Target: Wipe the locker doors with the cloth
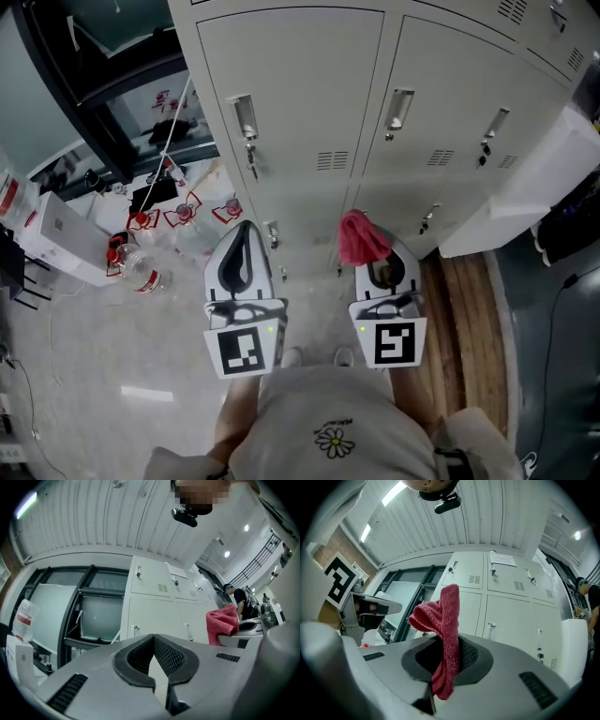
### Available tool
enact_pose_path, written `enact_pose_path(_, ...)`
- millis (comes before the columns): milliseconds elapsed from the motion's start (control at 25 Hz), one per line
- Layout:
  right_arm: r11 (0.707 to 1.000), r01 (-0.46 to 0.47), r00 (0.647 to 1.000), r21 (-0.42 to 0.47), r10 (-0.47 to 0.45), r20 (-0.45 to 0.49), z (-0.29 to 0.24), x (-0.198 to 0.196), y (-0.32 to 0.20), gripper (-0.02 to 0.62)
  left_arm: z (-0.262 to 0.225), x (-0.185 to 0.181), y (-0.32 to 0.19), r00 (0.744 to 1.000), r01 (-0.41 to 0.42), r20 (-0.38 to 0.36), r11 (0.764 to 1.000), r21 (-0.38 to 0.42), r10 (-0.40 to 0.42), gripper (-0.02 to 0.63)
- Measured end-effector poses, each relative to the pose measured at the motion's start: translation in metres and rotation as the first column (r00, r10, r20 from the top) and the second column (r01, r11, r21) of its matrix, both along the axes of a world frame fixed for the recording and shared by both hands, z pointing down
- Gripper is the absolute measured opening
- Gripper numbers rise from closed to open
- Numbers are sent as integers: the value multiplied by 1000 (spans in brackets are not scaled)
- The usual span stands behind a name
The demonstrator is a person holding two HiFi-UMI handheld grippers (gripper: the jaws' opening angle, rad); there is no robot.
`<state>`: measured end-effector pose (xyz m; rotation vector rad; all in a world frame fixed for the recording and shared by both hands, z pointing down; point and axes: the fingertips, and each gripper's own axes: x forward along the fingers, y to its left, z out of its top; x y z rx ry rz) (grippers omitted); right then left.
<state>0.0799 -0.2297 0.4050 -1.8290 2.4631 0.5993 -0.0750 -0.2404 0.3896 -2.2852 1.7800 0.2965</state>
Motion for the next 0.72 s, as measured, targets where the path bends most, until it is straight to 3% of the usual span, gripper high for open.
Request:
enact_pose_path(360, 1000, 13, 1000, 24, -14, 28, -11, 1, 0, 26, -2, 4, 4, 1000, -7, 30, 1000, -4, 7, 15)
enact_pose_path(720, 1000, 15, 1000, -8, -14, 26, -5, -3, 2, 26, 0, 3, 7, 1000, -7, 21, 1000, -6, 7, 15)
